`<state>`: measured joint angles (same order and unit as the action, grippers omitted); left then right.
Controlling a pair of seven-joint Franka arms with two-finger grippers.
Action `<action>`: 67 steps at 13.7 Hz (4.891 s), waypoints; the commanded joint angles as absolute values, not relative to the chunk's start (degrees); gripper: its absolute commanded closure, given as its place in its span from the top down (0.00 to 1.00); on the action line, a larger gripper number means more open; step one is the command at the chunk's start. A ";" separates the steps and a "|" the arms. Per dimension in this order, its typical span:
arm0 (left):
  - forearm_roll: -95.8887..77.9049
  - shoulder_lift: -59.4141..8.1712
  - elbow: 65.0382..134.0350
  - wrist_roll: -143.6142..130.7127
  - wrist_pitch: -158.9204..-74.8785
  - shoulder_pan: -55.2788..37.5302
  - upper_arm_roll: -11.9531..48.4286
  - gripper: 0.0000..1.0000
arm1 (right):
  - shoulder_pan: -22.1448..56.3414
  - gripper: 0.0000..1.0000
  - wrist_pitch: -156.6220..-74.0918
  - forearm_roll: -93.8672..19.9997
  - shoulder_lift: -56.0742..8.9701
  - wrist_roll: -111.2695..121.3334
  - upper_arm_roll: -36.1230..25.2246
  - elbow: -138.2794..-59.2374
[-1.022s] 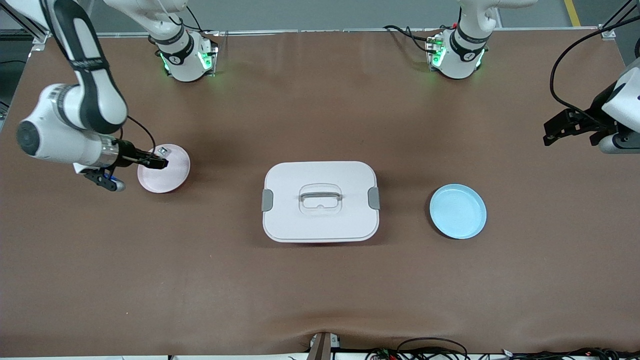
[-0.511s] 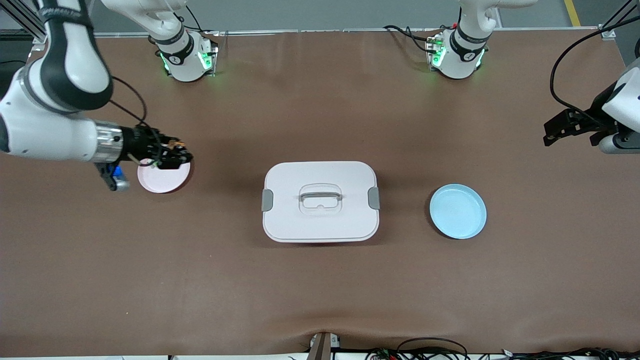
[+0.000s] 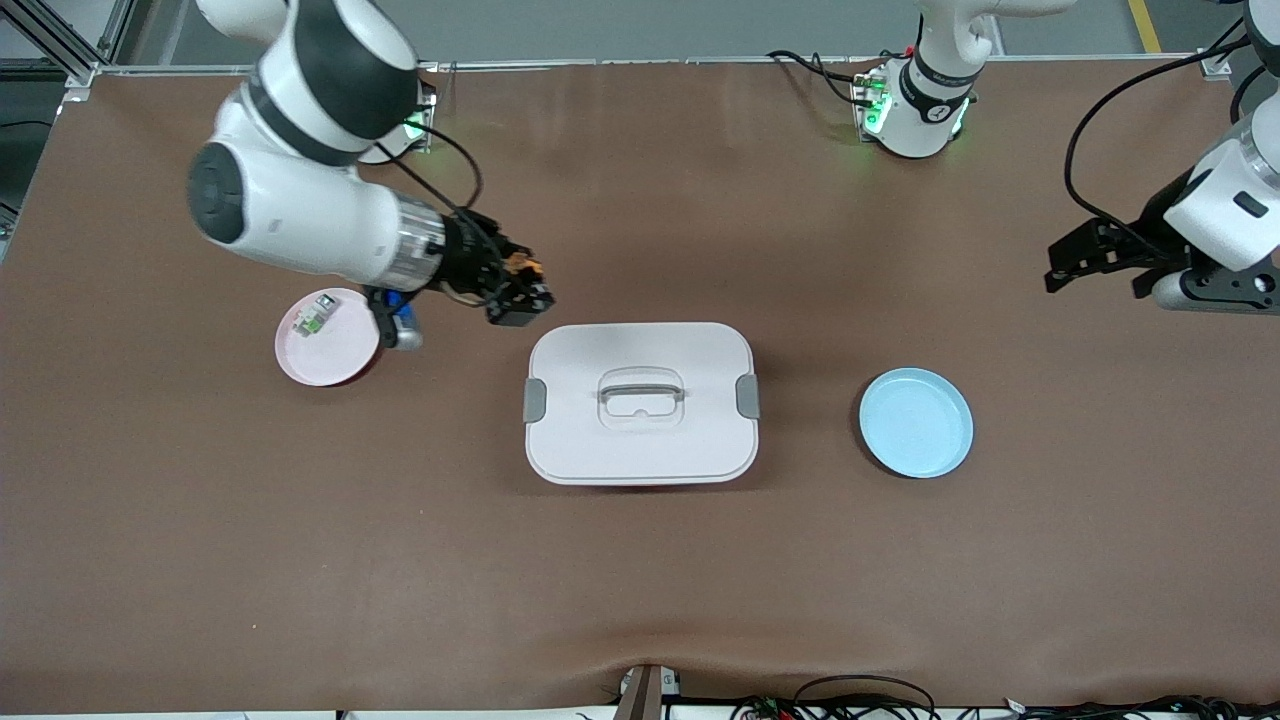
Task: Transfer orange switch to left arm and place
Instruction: 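Carry the switch above the white box with the right gripper, then grasp the switch with the left gripper from the right gripper above the box, then open the right gripper and withdraw it while the left gripper carries the switch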
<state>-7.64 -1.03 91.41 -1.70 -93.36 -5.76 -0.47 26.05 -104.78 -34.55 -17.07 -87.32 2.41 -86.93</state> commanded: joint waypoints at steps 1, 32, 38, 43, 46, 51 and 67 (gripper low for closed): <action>-14.40 -1.23 91.67 -1.93 -94.48 -5.62 -0.44 1.00 | 28.91 0.00 -104.06 -39.18 -26.00 -95.34 1.67 -73.77; -35.16 -4.21 101.16 -16.44 -122.77 -7.12 17.84 0.86 | 39.73 0.00 -129.55 -47.20 -38.76 -111.27 3.08 -57.83; -35.16 -5.54 100.90 -16.52 -125.33 -8.44 17.84 0.59 | 39.46 0.00 -130.61 -47.20 -38.76 -111.97 3.69 -57.22; -34.89 -5.45 100.63 -16.52 -125.24 -8.17 17.84 0.00 | 39.02 0.00 -130.61 -47.20 -38.76 -111.97 3.96 -57.22; -34.02 -5.54 100.37 -15.82 -125.07 -7.56 17.58 0.00 | 39.02 0.99 -130.69 -47.20 -38.76 -111.80 3.96 -57.22; -20.78 -5.71 100.37 -14.51 -124.72 -6.16 17.05 0.00 | 37.80 1.00 -129.47 -47.02 -38.15 -110.49 3.78 -57.30; -2.04 -8.43 101.16 27.85 -108.20 8.96 16.96 0.00 | 14.08 1.00 -70.78 -27.97 -31.29 -56.73 2.72 -57.83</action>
<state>-4.99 -8.29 101.12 24.61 -109.17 8.84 16.61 17.41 -74.03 -31.17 -32.45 -63.40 1.72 -56.97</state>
